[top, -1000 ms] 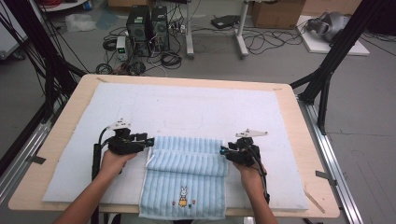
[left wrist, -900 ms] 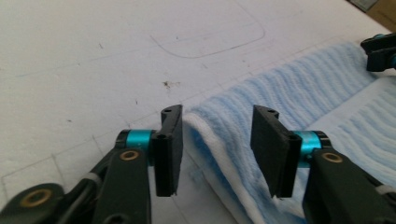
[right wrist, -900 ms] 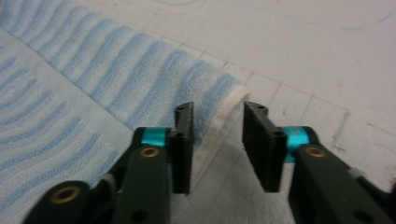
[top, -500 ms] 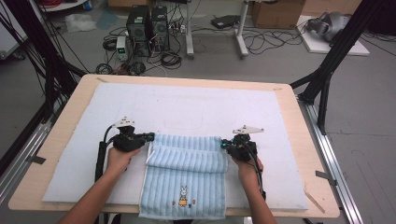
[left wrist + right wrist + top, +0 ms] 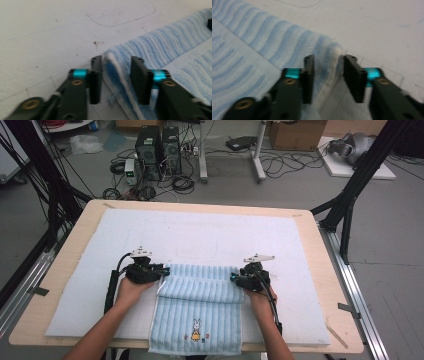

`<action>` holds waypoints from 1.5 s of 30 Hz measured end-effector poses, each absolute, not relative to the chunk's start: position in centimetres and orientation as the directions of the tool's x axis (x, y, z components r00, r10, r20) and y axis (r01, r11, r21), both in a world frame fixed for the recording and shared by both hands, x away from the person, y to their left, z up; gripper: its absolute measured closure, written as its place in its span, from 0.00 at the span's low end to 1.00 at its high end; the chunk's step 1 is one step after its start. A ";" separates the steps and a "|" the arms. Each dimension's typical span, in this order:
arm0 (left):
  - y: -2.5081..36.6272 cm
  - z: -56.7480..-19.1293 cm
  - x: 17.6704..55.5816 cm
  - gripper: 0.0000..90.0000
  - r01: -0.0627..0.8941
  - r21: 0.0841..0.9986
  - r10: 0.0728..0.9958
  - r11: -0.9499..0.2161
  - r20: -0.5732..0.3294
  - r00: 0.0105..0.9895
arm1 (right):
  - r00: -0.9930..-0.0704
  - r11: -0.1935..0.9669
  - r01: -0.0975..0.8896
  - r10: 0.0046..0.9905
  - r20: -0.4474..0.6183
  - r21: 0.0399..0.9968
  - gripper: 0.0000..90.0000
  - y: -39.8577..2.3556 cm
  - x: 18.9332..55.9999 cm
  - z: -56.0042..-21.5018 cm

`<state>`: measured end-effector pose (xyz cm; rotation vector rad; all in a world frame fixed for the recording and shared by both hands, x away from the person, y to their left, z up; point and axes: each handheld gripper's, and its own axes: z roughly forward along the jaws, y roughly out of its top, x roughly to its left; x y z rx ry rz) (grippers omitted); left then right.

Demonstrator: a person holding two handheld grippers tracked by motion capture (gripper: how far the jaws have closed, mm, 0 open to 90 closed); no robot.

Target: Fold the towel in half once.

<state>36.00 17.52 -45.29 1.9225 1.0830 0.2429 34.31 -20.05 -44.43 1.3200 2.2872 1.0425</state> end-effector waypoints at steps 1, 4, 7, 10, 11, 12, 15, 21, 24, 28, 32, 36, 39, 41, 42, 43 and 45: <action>17.4 -45.3 36.0 0.95 0.588 0.775 0.764 -0.233 -0.229 0.604 | -0.552 0.317 0.623 0.826 0.114 0.716 0.92 -20.0 34.3 -44.4; 17.4 -45.1 36.3 0.96 0.586 0.774 0.761 -0.240 -0.225 0.608 | -0.571 0.362 0.596 0.819 0.061 0.717 0.94 -19.3 34.1 -44.3; 17.6 -44.8 37.1 0.96 0.586 0.784 0.767 -0.206 -0.243 0.594 | -0.561 0.334 0.601 0.823 0.085 0.726 0.95 -19.7 34.6 -44.2; 17.4 -44.2 38.3 0.96 0.568 0.799 0.773 -0.195 -0.231 0.590 | -0.552 0.334 0.587 0.831 0.063 0.737 0.95 -19.6 35.4 -43.6; 17.4 -43.9 38.7 0.96 0.560 0.810 0.778 -0.173 -0.236 0.583 | -0.549 0.331 0.581 0.834 0.057 0.744 0.95 -19.6 35.8 -43.3; 17.5 -43.7 39.3 0.96 0.561 0.812 0.780 -0.160 -0.244 0.576 | -0.548 0.326 0.575 0.835 0.057 0.751 0.95 -19.6 36.3 -43.0; 17.6 -43.2 40.9 0.96 0.548 0.826 0.784 -0.130 -0.253 0.567 | -0.539 0.308 0.551 0.841 0.049 0.775 0.95 -19.7 37.7 -42.1; 17.4 -43.1 43.5 0.96 0.537 0.835 0.792 -0.119 -0.247 0.559 | -0.520 0.307 0.531 0.854 0.018 0.790 0.95 -19.5 40.8 -41.6; 17.3 -42.8 44.8 0.96 0.545 0.830 0.783 -0.119 -0.258 0.566 | -0.504 0.299 0.542 0.864 0.019 0.785 0.94 -19.5 42.0 -42.0; 17.6 -43.5 45.6 0.96 0.541 0.834 0.789 -0.110 -0.258 0.558 | -0.501 0.323 0.521 0.865 -0.024 0.790 0.94 -19.2 42.9 -42.6; 17.7 -44.2 45.8 0.95 0.562 0.820 0.790 -0.105 -0.274 0.548 | -0.492 0.332 0.528 0.870 -0.038 0.781 0.93 -18.6 43.8 -42.9; 18.0 -43.7 45.6 0.72 0.550 0.830 0.806 -0.086 -0.266 0.528 | -0.468 0.303 0.553 0.884 -0.012 0.776 0.70 -18.4 43.9 -43.0; 18.4 -43.2 45.4 0.68 0.549 0.832 0.803 -0.080 -0.273 0.531 | -0.453 0.257 0.558 0.891 0.030 0.789 0.54 -18.9 43.6 -42.6; 18.6 -43.0 45.2 0.65 0.558 0.825 0.793 -0.083 -0.285 0.539 | -0.454 0.235 0.562 0.889 0.058 0.793 0.51 -19.3 43.4 -42.2; 18.6 -42.9 45.1 0.64 0.561 0.823 0.787 -0.088 -0.288 0.546 | -0.462 0.228 0.559 0.884 0.071 0.797 0.50 -19.5 43.3 -42.0; 18.5 -42.8 45.0 0.62 0.563 0.822 0.779 -0.090 -0.294 0.553 | -0.462 0.216 0.561 0.883 0.086 0.799 0.49 -19.6 43.1 -41.8; 18.3 -42.6 44.7 0.61 0.559 0.821 0.771 -0.114 -0.282 0.571 | -0.478 0.208 0.551 0.873 0.101 0.808 0.48 -20.0 42.8 -41.4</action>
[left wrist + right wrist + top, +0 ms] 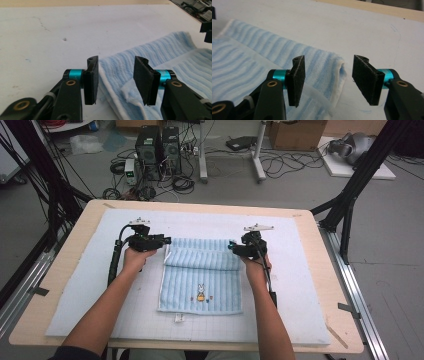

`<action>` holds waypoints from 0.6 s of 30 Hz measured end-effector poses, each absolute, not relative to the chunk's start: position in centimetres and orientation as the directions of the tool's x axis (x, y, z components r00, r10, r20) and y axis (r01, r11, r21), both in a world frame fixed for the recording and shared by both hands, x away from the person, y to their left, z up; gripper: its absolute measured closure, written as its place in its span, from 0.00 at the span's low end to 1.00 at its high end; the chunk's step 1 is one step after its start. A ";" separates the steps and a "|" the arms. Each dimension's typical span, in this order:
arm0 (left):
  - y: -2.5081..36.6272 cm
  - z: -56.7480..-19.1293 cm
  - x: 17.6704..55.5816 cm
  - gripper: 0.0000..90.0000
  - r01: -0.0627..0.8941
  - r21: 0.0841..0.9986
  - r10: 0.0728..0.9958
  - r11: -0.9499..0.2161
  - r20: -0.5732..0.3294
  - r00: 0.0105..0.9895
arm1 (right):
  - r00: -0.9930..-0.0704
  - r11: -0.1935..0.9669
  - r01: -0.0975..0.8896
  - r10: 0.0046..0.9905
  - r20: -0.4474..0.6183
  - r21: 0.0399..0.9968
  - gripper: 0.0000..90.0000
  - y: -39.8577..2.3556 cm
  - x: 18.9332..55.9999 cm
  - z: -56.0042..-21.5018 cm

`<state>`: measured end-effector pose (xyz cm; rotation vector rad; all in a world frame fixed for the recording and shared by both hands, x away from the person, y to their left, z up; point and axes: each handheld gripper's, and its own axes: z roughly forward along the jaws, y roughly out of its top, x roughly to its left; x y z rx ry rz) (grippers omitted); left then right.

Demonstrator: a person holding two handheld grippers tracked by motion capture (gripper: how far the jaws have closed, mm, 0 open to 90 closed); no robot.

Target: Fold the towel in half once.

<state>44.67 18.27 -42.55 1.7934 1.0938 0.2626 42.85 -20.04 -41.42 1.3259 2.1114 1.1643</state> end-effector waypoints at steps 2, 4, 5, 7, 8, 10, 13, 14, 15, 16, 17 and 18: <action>17.8 -42.5 44.5 0.62 0.550 0.822 0.762 -0.146 -0.261 0.593 | -0.490 0.207 0.554 0.864 0.115 0.806 0.49 -20.3 42.5 -41.2; 17.2 -42.7 44.4 0.62 0.547 0.820 0.764 -0.168 -0.243 0.598 | -0.499 0.209 0.565 0.857 0.128 0.798 0.50 -20.7 42.3 -41.3; 16.8 -42.9 44.5 0.62 0.549 0.817 0.766 -0.178 -0.234 0.598 | -0.502 0.212 0.569 0.855 0.132 0.794 0.51 -20.8 42.3 -41.5; 16.3 -43.4 44.6 0.62 0.552 0.807 0.767 -0.210 -0.214 0.605 | -0.502 0.201 0.588 0.850 0.159 0.784 0.53 -21.3 42.1 -41.8; 15.9 -43.7 44.6 0.62 0.554 0.801 0.768 -0.227 -0.203 0.608 | -0.506 0.204 0.593 0.847 0.163 0.779 0.55 -21.5 42.0 -42.0; 15.4 -44.2 44.7 0.62 0.560 0.787 0.761 -0.259 -0.190 0.620 | -0.512 0.205 0.609 0.839 0.183 0.766 0.56 -21.8 41.8 -42.4; 15.0 -44.7 44.7 0.66 0.558 0.775 0.758 -0.296 -0.166 0.631 | -0.530 0.218 0.631 0.822 0.209 0.744 0.57 -22.1 41.6 -42.9; 14.9 -44.6 44.6 0.71 0.558 0.774 0.756 -0.301 -0.163 0.633 | -0.539 0.231 0.641 0.814 0.215 0.732 0.59 -22.1 41.6 -43.1; 14.9 -44.5 44.5 0.78 0.553 0.771 0.753 -0.317 -0.150 0.641 | -0.544 0.247 0.648 0.812 0.212 0.720 0.64 -22.1 41.5 -43.3; 14.8 -44.3 44.4 0.85 0.542 0.772 0.752 -0.333 -0.130 0.646 | -0.556 0.272 0.644 0.809 0.193 0.715 0.73 -22.0 41.5 -43.5; 14.8 -44.1 44.2 0.92 0.537 0.773 0.748 -0.337 -0.126 0.651 | -0.566 0.292 0.634 0.806 0.173 0.716 0.83 -22.0 41.4 -43.6; 14.9 -44.0 44.1 0.93 0.534 0.775 0.746 -0.337 -0.127 0.654 | -0.575 0.306 0.629 0.802 0.163 0.714 0.88 -22.0 41.4 -43.7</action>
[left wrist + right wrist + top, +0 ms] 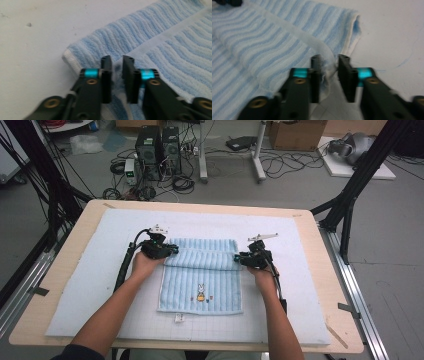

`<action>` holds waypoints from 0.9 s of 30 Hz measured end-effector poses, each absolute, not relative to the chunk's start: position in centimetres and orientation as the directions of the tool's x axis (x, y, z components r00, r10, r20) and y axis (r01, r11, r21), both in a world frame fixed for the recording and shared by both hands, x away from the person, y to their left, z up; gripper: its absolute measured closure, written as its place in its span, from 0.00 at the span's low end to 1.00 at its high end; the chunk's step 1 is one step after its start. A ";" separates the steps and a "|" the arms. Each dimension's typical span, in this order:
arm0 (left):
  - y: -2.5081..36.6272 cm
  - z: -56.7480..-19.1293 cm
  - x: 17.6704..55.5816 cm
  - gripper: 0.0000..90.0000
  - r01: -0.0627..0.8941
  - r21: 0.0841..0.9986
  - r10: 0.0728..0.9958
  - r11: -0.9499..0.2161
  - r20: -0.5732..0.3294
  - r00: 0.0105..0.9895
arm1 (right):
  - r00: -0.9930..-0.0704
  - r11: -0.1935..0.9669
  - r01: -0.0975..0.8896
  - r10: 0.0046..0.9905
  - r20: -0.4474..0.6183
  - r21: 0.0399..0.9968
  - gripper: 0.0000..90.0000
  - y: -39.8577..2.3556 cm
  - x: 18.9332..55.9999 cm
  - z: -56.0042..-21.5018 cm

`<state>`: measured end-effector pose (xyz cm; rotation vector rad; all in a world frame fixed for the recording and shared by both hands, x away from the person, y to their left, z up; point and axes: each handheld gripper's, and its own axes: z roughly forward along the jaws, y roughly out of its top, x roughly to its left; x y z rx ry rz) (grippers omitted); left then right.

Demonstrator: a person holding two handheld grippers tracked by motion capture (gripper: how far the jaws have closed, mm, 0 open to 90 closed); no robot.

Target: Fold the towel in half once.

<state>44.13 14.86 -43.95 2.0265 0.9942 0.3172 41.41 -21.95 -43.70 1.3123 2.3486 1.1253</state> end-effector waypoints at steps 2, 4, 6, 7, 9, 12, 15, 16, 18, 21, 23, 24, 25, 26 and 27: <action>15.0 -43.6 43.8 0.94 0.522 0.790 0.741 -0.321 -0.134 0.659 | -0.577 0.311 0.618 0.804 0.147 0.722 0.91 -21.8 41.2 -43.6; 15.4 -43.3 43.2 0.94 0.498 0.821 0.741 -0.279 -0.147 0.656 | -0.577 0.320 0.607 0.807 0.126 0.728 0.91 -21.8 40.9 -43.4; 15.7 -43.3 42.7 0.95 0.491 0.829 0.735 -0.269 -0.154 0.661 | -0.578 0.317 0.598 0.807 0.123 0.736 0.91 -21.9 40.6 -43.3; 15.8 -43.4 42.4 0.95 0.488 0.830 0.729 -0.270 -0.155 0.666 | -0.582 0.314 0.593 0.804 0.124 0.741 0.91 -21.9 40.5 -43.2; 16.0 -43.2 41.9 0.95 0.482 0.838 0.723 -0.256 -0.165 0.671 | -0.589 0.313 0.586 0.798 0.128 0.747 0.91 -22.0 40.0 -43.0; 16.5 -42.8 40.9 0.95 0.463 0.859 0.708 -0.220 -0.186 0.682 | -0.603 0.320 0.571 0.788 0.122 0.756 0.91 -21.9 39.3 -42.6; 16.9 -42.2 39.8 0.95 0.441 0.873 0.701 -0.208 -0.181 0.690 | -0.617 0.322 0.542 0.780 0.107 0.776 0.91 -22.0 38.5 -41.7; 17.0 -42.1 39.5 0.95 0.438 0.876 0.702 -0.204 -0.181 0.689 | -0.618 0.324 0.537 0.780 0.101 0.779 0.91 -21.9 38.2 -41.4; 17.2 -42.1 39.1 0.95 0.428 0.881 0.707 -0.202 -0.172 0.686 | -0.625 0.338 0.526 0.776 0.085 0.780 0.91 -21.8 37.8 -41.1; 17.2 -42.2 39.0 0.94 0.419 0.885 0.725 -0.202 -0.153 0.672 | -0.633 0.357 0.514 0.772 0.063 0.780 0.90 -21.4 37.5 -40.9; 17.2 -42.3 39.2 0.93 0.405 0.893 0.738 -0.196 -0.138 0.660 | -0.631 0.360 0.515 0.773 0.059 0.778 0.90 -21.2 37.5 -41.0; 17.2 -42.3 39.3 0.92 0.404 0.894 0.751 -0.193 -0.130 0.648 | -0.629 0.361 0.520 0.775 0.061 0.775 0.90 -21.1 37.5 -41.0; 17.2 -42.3 39.3 0.91 0.398 0.898 0.759 -0.189 -0.124 0.640 | -0.629 0.362 0.522 0.775 0.062 0.772 0.90 -21.1 37.6 -41.1; 17.4 -42.2 39.4 0.89 0.392 0.901 0.767 -0.184 -0.118 0.631 | -0.627 0.361 0.522 0.776 0.061 0.772 0.91 -21.0 37.7 -41.1; 17.5 -42.2 39.4 0.87 0.391 0.904 0.768 -0.171 -0.126 0.628 | -0.628 0.363 0.527 0.775 0.064 0.768 0.91 -21.0 37.6 -41.2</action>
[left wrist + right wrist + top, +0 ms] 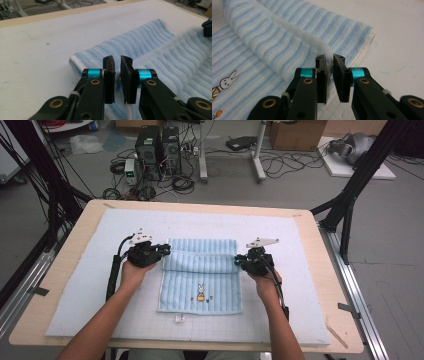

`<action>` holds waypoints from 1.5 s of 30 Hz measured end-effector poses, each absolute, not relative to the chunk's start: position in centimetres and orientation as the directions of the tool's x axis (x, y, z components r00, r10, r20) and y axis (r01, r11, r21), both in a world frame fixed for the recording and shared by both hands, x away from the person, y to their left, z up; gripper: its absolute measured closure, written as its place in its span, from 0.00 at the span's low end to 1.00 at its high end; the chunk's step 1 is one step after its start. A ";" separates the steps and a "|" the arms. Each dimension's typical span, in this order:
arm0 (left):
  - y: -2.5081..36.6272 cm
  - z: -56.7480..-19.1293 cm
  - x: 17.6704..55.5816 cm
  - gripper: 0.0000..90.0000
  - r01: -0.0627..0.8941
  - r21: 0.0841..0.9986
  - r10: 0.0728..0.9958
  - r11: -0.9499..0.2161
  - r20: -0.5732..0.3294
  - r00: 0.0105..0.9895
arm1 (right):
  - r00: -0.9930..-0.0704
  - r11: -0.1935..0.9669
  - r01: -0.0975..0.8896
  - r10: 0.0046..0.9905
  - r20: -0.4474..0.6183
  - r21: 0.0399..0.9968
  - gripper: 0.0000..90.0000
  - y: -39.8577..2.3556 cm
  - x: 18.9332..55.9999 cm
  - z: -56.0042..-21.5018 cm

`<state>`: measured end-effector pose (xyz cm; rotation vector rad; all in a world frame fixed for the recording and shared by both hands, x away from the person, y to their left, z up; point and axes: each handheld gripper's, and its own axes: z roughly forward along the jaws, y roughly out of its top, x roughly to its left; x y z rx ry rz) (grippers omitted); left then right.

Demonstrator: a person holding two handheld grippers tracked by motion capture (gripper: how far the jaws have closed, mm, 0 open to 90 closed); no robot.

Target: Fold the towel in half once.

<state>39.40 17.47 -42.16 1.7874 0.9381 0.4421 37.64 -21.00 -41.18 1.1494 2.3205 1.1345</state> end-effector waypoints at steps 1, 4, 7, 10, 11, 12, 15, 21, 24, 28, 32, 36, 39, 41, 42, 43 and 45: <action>17.6 -42.2 39.4 0.87 0.390 0.904 0.764 -0.172 -0.127 0.632 | -0.632 0.368 0.524 0.773 0.060 0.768 0.91 -21.0 37.6 -41.2; 17.7 -42.6 39.7 0.86 0.412 0.895 0.759 -0.172 -0.147 0.635 | -0.637 0.368 0.520 0.769 0.063 0.771 0.91 -21.0 37.5 -41.3; 17.5 -43.2 40.1 0.70 0.454 0.877 0.772 -0.159 -0.176 0.611 | -0.640 0.369 0.521 0.766 0.066 0.770 0.91 -21.1 37.5 -41.5; 17.0 -43.7 40.3 0.65 0.466 0.862 0.772 -0.200 -0.154 0.616 | -0.640 0.375 0.527 0.765 0.066 0.763 0.91 -21.0 37.4 -41.5; 16.8 -43.9 40.3 0.66 0.474 0.854 0.771 -0.214 -0.151 0.619 | -0.640 0.373 0.526 0.766 0.066 0.765 0.91 -20.9 37.4 -41.5; 16.6 -44.0 40.2 0.66 0.482 0.844 0.770 -0.236 -0.140 0.623 | -0.641 0.375 0.522 0.765 0.061 0.766 0.91 -20.9 37.3 -41.5; 15.9 -44.2 39.7 0.80 0.465 0.834 0.750 -0.296 -0.098 0.654 | -0.637 0.369 0.528 0.768 0.069 0.765 0.91 -21.0 37.2 -41.6; 15.7 -44.0 39.5 0.99 0.470 0.823 0.750 -0.320 -0.083 0.656 | -0.633 0.362 0.531 0.770 0.076 0.766 0.91 -21.2 37.0 -41.7; 16.0 -43.4 39.1 1.00 0.464 0.841 0.739 -0.279 -0.121 0.663 | -0.637 0.359 0.526 0.767 0.078 0.771 0.91 -21.2 36.9 -41.6; 16.4 -42.6 38.2 1.00 0.439 0.867 0.731 -0.234 -0.141 0.668 | -0.640 0.350 0.518 0.764 0.082 0.781 0.91 -21.3 36.5 -41.5; 16.8 -42.4 37.2 1.00 0.440 0.873 0.722 -0.212 -0.164 0.673 | -0.646 0.344 0.508 0.758 0.086 0.790 0.91 -21.4 35.6 -41.2; 17.1 -42.4 36.0 1.00 0.443 0.871 0.728 -0.212 -0.161 0.666 | -0.653 0.342 0.495 0.753 0.082 0.799 0.91 -21.5 34.7 -41.0; 17.2 -42.6 35.2 1.00 0.438 0.870 0.727 -0.225 -0.150 0.670 | -0.653 0.338 0.495 0.753 0.086 0.800 0.92 -21.7 34.0 -40.9; 17.3 -42.6 34.6 1.00 0.439 0.871 0.727 -0.221 -0.153 0.669 | -0.655 0.332 0.491 0.750 0.091 0.805 0.92 -21.8 33.6 -40.9; 17.3 -42.7 34.3 1.00 0.439 0.873 0.727 -0.212 -0.159 0.668 | -0.657 0.333 0.489 0.749 0.089 0.806 0.92 -21.8 33.3 -40.9; 17.4 -42.7 34.0 1.00 0.438 0.875 0.726 -0.207 -0.163 0.668 | -0.658 0.334 0.489 0.748 0.089 0.806 0.92 -21.8 33.1 -40.9; 17.5 -42.8 33.3 1.00 0.437 0.875 0.723 -0.206 -0.165 0.671 | -0.665 0.341 0.483 0.742 0.084 0.806 0.92 -21.8 32.6 -41.0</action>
